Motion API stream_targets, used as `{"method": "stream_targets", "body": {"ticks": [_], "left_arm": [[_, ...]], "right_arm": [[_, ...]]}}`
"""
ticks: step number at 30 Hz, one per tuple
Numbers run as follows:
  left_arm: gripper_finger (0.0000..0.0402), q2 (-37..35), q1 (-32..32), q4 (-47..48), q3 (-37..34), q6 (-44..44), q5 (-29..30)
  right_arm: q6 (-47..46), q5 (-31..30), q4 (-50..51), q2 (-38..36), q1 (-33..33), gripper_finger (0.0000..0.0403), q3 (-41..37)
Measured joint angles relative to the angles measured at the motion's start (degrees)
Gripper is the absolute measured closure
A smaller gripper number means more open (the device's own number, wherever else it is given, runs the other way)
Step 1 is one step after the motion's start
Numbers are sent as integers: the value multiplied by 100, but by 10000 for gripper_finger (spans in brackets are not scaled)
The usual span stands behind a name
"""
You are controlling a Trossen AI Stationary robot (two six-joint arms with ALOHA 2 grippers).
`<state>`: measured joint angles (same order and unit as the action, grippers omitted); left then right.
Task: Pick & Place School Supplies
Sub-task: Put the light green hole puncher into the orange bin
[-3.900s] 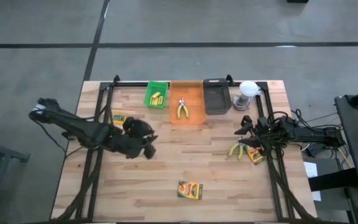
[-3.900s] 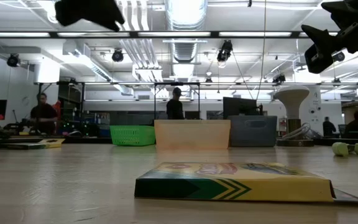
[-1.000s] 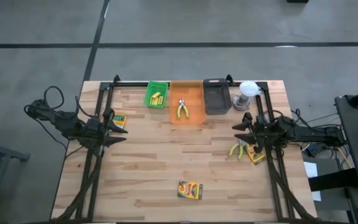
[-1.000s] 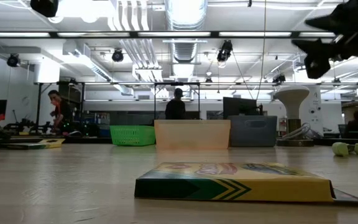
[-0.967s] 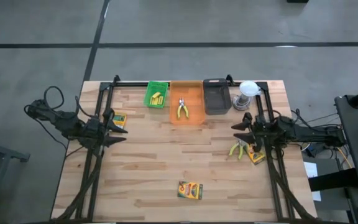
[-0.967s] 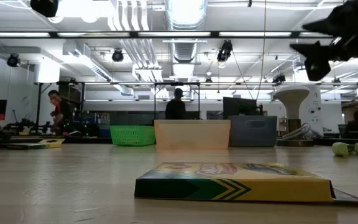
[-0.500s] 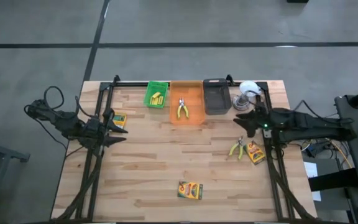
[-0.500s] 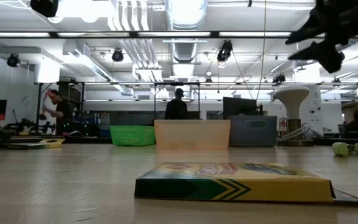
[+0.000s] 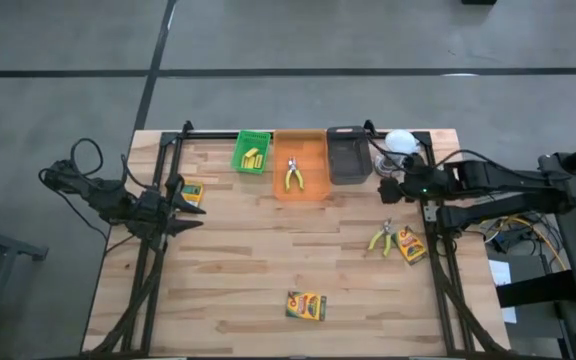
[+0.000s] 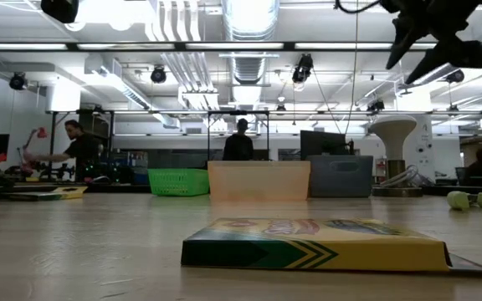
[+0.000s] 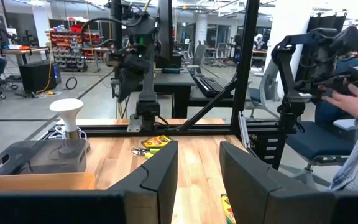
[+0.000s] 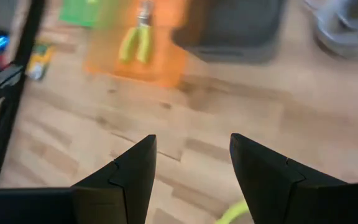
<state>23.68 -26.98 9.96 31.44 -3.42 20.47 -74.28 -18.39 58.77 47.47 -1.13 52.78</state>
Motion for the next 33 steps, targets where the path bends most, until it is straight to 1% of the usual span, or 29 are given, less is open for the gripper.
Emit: {"method": "stream_targets", "body": {"ticks": [2, 4, 6, 8, 12, 14, 16, 23, 26, 29, 33], "left_arm": [[278, 0, 2, 0, 0, 0, 0], [278, -1, 1, 0, 0, 0, -2], [278, 0, 1, 0, 0, 0, 0], [278, -2, 2, 0, 0, 0, 0], [278, 0, 1, 2, 0, 0, -2], [278, -1, 1, 0, 0, 0, 0], [278, 0, 0, 0, 0, -1, -1], [278, 0, 1, 0, 0, -1, 0], [278, 2, 0, 1, 0, -1, -1], [278, 2, 2, 2, 0, 0, 0], [278, 2, 0, 2, 0, -2, -2]], "right_arm": [[-367, 111, 205, 166, 3, 202, 116], [-455, 314, 193, 298, 13, 202, 181], [-713, 345, 243, 445, 13, 202, 240], [-1413, 351, 408, 591, 13, 202, 277], [-3335, 653, 1197, 849, 14, 202, 354], [-3870, 674, 1476, 970, 13, 202, 297], [-3983, 651, 1628, 1094, 11, 202, 169], [-3867, 704, 1519, 1530, 11, 202, -138], [-4014, 983, 1463, 1690, 13, 202, -256], [-4017, 1201, 1084, 1777, 13, 202, -478], [-3976, 1314, 419, 1790, 15, 202, -879]]}}
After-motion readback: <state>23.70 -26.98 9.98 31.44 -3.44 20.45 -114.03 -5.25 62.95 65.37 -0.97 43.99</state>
